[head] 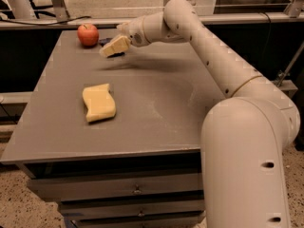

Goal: Move rxbar blueberry near apple

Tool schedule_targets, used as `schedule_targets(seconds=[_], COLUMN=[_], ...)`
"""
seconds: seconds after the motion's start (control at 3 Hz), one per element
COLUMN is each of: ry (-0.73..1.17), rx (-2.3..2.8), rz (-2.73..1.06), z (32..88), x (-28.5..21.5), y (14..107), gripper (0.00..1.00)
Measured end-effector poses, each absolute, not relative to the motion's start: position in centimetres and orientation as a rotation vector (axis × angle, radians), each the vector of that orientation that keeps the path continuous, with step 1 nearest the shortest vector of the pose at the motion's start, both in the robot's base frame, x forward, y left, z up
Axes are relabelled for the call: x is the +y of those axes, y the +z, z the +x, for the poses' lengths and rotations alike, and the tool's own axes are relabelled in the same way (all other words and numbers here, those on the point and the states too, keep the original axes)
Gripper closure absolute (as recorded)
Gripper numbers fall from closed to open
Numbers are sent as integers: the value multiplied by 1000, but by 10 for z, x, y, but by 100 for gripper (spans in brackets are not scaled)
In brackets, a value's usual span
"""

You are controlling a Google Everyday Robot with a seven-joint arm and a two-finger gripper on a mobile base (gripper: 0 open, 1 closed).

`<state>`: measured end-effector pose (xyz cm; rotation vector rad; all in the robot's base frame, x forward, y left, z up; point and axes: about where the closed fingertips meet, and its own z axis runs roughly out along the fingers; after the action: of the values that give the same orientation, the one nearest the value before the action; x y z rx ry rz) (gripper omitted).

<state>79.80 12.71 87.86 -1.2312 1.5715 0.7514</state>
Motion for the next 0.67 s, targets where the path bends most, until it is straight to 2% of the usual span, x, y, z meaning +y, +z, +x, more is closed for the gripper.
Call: schedule_targets(seconds=[0.33, 0.67], ry=[745, 702], rx=[1588, 1595], rz=[-1243, -1280], z=[796, 794], x=[106, 47], y=[879, 879], gripper=[0, 0])
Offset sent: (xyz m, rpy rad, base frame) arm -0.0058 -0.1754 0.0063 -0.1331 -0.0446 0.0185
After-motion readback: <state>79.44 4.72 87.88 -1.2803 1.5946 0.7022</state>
